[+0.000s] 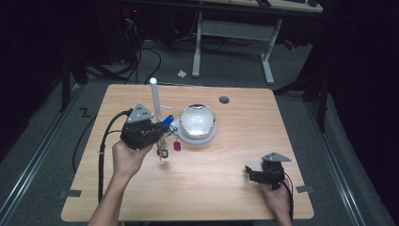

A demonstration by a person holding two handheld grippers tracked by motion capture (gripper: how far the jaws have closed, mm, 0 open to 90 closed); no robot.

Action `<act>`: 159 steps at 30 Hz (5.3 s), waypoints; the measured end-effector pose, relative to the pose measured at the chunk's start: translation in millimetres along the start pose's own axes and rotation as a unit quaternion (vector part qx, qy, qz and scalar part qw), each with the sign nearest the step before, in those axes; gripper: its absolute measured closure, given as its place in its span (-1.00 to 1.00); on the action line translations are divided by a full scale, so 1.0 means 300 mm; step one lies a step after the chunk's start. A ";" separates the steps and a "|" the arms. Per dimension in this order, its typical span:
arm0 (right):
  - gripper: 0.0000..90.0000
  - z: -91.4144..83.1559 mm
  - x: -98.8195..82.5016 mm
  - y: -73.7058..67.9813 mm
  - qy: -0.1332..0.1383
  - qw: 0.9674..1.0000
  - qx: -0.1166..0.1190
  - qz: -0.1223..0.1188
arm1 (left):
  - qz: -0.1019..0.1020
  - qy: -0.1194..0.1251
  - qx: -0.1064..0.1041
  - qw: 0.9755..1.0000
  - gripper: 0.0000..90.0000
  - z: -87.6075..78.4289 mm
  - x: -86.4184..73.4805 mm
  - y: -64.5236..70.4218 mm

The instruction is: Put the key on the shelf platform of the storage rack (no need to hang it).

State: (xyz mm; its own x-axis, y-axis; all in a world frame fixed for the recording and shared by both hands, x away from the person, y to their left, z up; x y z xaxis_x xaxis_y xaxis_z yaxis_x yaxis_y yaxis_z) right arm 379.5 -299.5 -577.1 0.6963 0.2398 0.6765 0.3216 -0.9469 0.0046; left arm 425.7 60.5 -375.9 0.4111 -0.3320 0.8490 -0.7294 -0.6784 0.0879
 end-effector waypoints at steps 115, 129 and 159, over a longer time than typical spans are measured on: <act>-0.62 -0.001 -0.001 -0.001 0.000 1.000 0.002 -0.006 | 0.001 -0.047 -0.025 0.999 0.80 0.524 0.111 -0.069; -0.62 -0.001 -0.001 -0.001 0.000 1.000 0.002 -0.006 | -0.015 -0.063 -0.033 0.997 0.80 0.571 0.026 -0.068; -0.62 -0.001 -0.002 -0.001 0.000 1.000 0.002 -0.006 | -0.032 -0.115 -0.019 0.993 0.61 0.657 -0.090 -0.080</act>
State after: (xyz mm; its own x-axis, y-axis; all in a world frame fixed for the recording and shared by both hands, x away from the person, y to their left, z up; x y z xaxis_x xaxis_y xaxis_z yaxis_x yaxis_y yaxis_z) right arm 378.9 -299.3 -577.2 0.6925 0.2514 0.6762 0.3327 -0.9430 0.0099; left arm 539.9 -43.5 -503.6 0.5672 -0.4328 0.7007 -0.7160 -0.6795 0.1600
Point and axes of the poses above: each handheld gripper's, and its own axes: z roughly forward along the jaws, x roughly out of its top, y roughly to its right, the point moved 8 cm from there along z, roughly forward along the jaws
